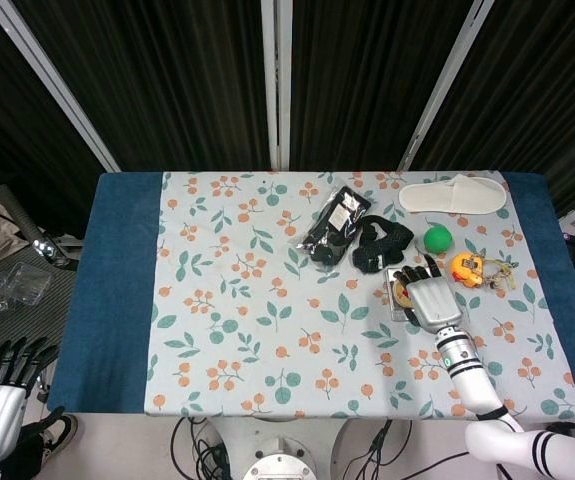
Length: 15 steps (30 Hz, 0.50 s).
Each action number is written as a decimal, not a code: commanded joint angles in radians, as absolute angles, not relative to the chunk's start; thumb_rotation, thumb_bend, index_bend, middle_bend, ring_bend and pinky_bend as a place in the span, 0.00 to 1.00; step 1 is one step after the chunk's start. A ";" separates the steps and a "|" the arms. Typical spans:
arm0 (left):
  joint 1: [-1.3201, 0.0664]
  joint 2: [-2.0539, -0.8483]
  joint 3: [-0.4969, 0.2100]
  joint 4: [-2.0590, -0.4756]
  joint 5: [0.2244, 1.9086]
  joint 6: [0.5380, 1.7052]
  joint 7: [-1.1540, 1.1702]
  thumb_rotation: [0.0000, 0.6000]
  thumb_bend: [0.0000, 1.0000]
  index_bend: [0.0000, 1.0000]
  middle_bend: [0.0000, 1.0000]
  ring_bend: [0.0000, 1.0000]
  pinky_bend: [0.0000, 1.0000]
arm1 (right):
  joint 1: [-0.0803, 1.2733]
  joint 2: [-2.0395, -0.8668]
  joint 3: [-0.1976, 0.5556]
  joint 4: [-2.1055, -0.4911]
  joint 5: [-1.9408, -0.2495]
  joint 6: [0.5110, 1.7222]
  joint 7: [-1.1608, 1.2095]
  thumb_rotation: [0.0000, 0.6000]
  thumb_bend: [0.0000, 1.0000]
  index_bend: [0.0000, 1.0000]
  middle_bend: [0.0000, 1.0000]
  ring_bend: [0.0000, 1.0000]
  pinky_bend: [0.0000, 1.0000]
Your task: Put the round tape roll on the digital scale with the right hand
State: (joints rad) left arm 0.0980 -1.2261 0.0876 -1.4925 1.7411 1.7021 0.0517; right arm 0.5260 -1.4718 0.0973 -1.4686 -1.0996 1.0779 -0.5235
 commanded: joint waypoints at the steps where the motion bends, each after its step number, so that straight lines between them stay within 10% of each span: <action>1: 0.098 -1.227 0.089 -1.494 1.741 1.700 0.055 1.00 0.10 0.16 0.08 0.00 0.03 | 0.526 -1.484 0.100 -1.440 -1.094 1.072 -0.519 1.00 0.31 0.45 0.36 0.37 0.00; 7: 0.105 -1.222 0.090 -1.502 1.737 1.704 0.061 1.00 0.10 0.16 0.08 0.00 0.03 | 0.534 -1.518 0.111 -1.382 -1.084 1.060 -0.507 1.00 0.31 0.43 0.33 0.36 0.00; 15: 0.105 -1.219 0.090 -1.505 1.736 1.702 0.063 1.00 0.10 0.16 0.08 0.00 0.03 | 0.535 -1.521 0.125 -1.374 -1.064 1.046 -0.483 1.00 0.24 0.13 0.14 0.09 0.00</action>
State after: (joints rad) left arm 0.1047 -1.2192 0.0898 -1.5048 1.7360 1.7019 0.0631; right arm 0.5368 -1.5211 0.1221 -1.3753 -1.0584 1.0427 -0.4934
